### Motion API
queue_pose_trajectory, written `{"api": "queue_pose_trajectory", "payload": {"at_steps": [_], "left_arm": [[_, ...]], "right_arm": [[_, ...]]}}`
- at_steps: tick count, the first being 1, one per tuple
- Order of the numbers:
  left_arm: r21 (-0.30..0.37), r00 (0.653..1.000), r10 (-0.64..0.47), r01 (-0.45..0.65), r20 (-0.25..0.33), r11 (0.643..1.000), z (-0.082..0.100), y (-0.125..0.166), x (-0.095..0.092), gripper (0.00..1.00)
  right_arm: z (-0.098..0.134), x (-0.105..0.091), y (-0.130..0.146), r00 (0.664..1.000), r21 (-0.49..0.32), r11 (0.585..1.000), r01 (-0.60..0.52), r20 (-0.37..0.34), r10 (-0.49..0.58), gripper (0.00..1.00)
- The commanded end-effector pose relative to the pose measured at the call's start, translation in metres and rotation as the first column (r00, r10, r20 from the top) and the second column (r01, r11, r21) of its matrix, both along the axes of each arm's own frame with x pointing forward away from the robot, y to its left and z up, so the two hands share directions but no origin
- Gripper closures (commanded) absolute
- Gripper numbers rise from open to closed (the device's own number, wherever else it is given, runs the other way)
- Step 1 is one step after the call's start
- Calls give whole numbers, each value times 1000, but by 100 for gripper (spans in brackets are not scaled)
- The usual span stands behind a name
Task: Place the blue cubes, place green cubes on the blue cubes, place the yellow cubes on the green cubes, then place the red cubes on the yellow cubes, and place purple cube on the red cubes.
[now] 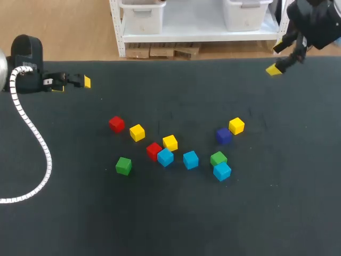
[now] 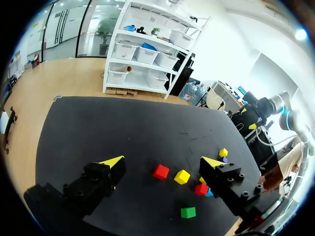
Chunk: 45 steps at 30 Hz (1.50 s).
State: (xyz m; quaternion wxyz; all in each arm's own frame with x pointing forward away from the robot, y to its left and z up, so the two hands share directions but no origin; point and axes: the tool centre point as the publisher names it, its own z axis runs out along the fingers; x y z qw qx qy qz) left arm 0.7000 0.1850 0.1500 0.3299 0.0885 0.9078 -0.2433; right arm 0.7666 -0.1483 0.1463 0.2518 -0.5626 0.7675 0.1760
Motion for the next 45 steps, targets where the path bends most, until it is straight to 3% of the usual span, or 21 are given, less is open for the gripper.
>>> {"api": "queue_pose_trajectory", "payload": {"at_steps": [1, 4, 9, 25, 28, 32, 39, 45], "left_arm": [[0, 1000, 0, 0, 0, 1000, 0, 0, 0, 0], [0, 1000, 0, 0, 0, 1000, 0, 0, 0, 0], [0, 1000, 0, 0, 0, 1000, 0, 0, 0, 0], [0, 1000, 0, 0, 0, 1000, 0, 0, 0, 0], [0, 1000, 0, 0, 0, 1000, 0, 0, 0, 0], [0, 1000, 0, 0, 0, 1000, 0, 0, 0, 0], [0, 1000, 0, 0, 0, 1000, 0, 0, 0, 0], [0, 1000, 0, 0, 0, 1000, 0, 0, 0, 0]], "right_arm": [[-8, 1, -3, 868, -66, 872, -485, -156, 472, 0], [-10, -1, -5, 858, -82, 858, -506, -147, 492, 0], [-18, -9, -17, 809, -106, 804, -586, -131, 573, 0], [-20, -10, -17, 809, -120, 801, -587, -142, 571, 0], [-17, -3, 0, 810, -149, 796, -586, -102, 577, 0], [-17, -20, 35, 787, -173, 770, -615, -69, 613, 0], [-24, -58, 69, 813, -158, 799, -580, -44, 581, 0], [-34, -87, 91, 799, -109, 793, -599, -20, 600, 0]]}}
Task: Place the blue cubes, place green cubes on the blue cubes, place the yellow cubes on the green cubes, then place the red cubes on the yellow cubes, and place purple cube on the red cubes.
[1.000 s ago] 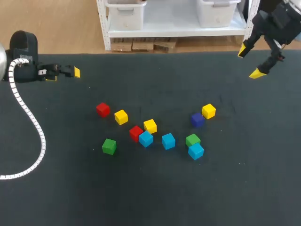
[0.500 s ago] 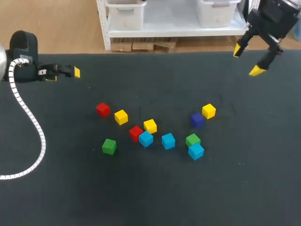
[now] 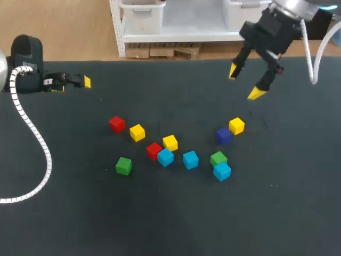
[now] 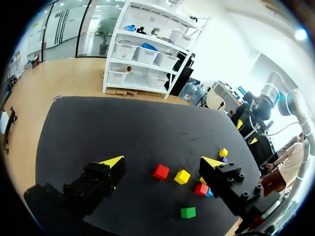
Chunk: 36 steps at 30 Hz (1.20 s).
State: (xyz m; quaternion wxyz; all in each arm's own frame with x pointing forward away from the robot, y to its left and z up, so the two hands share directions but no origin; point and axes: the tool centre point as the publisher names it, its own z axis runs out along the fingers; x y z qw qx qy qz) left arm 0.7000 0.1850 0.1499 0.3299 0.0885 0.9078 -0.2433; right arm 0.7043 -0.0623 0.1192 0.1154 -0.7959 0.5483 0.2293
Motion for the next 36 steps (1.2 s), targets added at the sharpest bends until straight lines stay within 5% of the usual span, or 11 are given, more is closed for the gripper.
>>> {"api": "queue_pose_trajectory", "payload": {"at_steps": [1, 16, 36], "left_arm": [[0, 1000, 0, 0, 0, 1000, 0, 0, 0, 0], [0, 1000, 0, 0, 0, 1000, 0, 0, 0, 0], [0, 1000, 0, 0, 0, 1000, 0, 0, 0, 0]], "right_arm": [[-8, -30, 10, 995, 38, 999, 38, 89, -41, 0], [-42, -95, 80, 992, 37, 998, 55, 114, -59, 0], [-94, -121, 112, 997, 65, 997, 28, 70, -33, 0]]}}
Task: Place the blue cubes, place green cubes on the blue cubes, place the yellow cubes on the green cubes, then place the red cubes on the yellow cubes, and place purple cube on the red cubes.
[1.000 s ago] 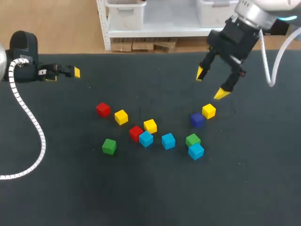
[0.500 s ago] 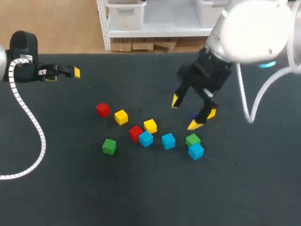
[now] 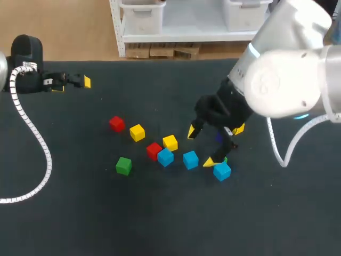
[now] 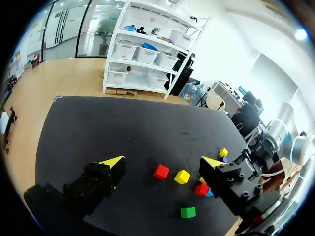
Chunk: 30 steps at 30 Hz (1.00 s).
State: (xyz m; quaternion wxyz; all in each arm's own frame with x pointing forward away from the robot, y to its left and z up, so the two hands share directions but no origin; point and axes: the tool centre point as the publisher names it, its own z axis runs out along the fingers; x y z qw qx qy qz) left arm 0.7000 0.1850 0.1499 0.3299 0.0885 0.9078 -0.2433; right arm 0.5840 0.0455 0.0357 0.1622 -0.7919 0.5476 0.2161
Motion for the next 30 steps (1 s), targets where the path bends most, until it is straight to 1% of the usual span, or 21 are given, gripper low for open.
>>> {"api": "queue_pose_trajectory", "payload": {"at_steps": [1, 9, 17, 19, 21, 23, 24, 25, 27, 29, 30], "left_arm": [[0, 1000, 0, 0, 0, 1000, 0, 0, 0, 0], [0, 1000, 0, 0, 0, 1000, 0, 0, 0, 0], [0, 1000, 0, 0, 0, 1000, 0, 0, 0, 0], [0, 1000, 0, 0, 0, 1000, 0, 0, 0, 0], [0, 1000, 0, 0, 0, 1000, 0, 0, 0, 0], [0, 1000, 0, 0, 0, 1000, 0, 0, 0, 0], [0, 1000, 0, 0, 0, 1000, 0, 0, 0, 0], [0, 1000, 0, 0, 0, 1000, 0, 0, 0, 0], [0, 1000, 0, 0, 0, 1000, 0, 0, 0, 0], [0, 1000, 0, 0, 0, 1000, 0, 0, 0, 0], [0, 1000, 0, 0, 0, 1000, 0, 0, 0, 0]], "right_arm": [[-13, 0, 5, 1000, 4, 1000, 1, -6, -1, 0], [-32, 6, 10, 999, 4, 1000, 0, -39, 0, 0], [-39, 15, 10, 999, 2, 1000, -15, -41, 16, 0], [-41, 17, 10, 999, 2, 1000, -18, -44, 18, 2], [-42, 17, 9, 999, 2, 1000, -20, -48, 21, 14], [-43, 18, 10, 998, 3, 1000, -22, -50, 22, 13], [-43, 18, 10, 998, 3, 1000, -22, -51, 23, 20], [-44, 18, 10, 998, 4, 1000, -23, -51, 23, 37], [-43, 17, 10, 998, 8, 1000, -23, -52, 24, 50], [-43, 16, 11, 998, 11, 1000, -26, -53, 26, 55], [-43, 15, 12, 998, 13, 1000, -28, -53, 28, 55]]}}
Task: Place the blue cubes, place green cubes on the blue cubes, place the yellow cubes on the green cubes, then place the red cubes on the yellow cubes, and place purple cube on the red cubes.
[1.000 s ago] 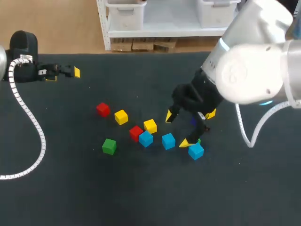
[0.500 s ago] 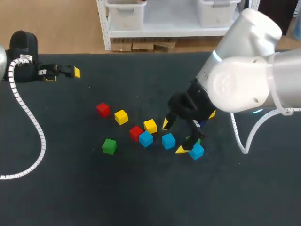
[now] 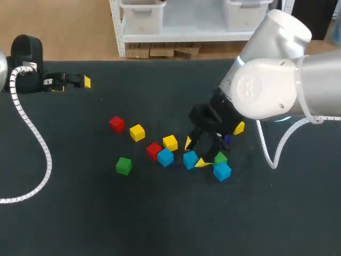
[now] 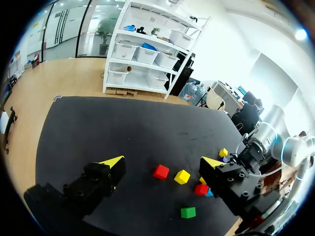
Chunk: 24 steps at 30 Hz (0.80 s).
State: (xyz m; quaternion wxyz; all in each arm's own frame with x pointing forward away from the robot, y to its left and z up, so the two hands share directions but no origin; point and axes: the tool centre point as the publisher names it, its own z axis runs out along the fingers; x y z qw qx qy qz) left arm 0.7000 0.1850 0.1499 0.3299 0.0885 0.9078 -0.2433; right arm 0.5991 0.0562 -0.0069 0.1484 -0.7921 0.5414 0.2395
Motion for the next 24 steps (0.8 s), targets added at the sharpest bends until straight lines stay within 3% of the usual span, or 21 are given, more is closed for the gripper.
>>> {"api": "queue_pose_trajectory", "payload": {"at_steps": [1, 3, 4, 8, 15, 24], "left_arm": [[0, 1000, 0, 0, 0, 1000, 0, 0, 0, 0], [0, 1000, 0, 0, 0, 1000, 0, 0, 0, 0], [0, 1000, 0, 0, 0, 1000, 0, 0, 0, 0], [0, 1000, 0, 0, 0, 1000, 0, 0, 0, 0], [0, 1000, 0, 0, 0, 1000, 0, 0, 0, 0], [0, 1000, 0, 0, 0, 1000, 0, 0, 0, 0]], "right_arm": [[0, -1, 2, 1000, 8, 1000, -7, -5, 7, 55], [0, -2, 3, 1000, 9, 1000, -10, -7, 10, 56], [-1, -2, 3, 1000, 9, 1000, -12, -9, 12, 62], [0, -3, 4, 1000, 8, 1000, -11, -13, 11, 100], [10, -3, 3, 999, -1, 1000, 27, -33, -27, 100], [23, 23, -10, 976, -34, 978, 208, -56, -209, 100]]}}
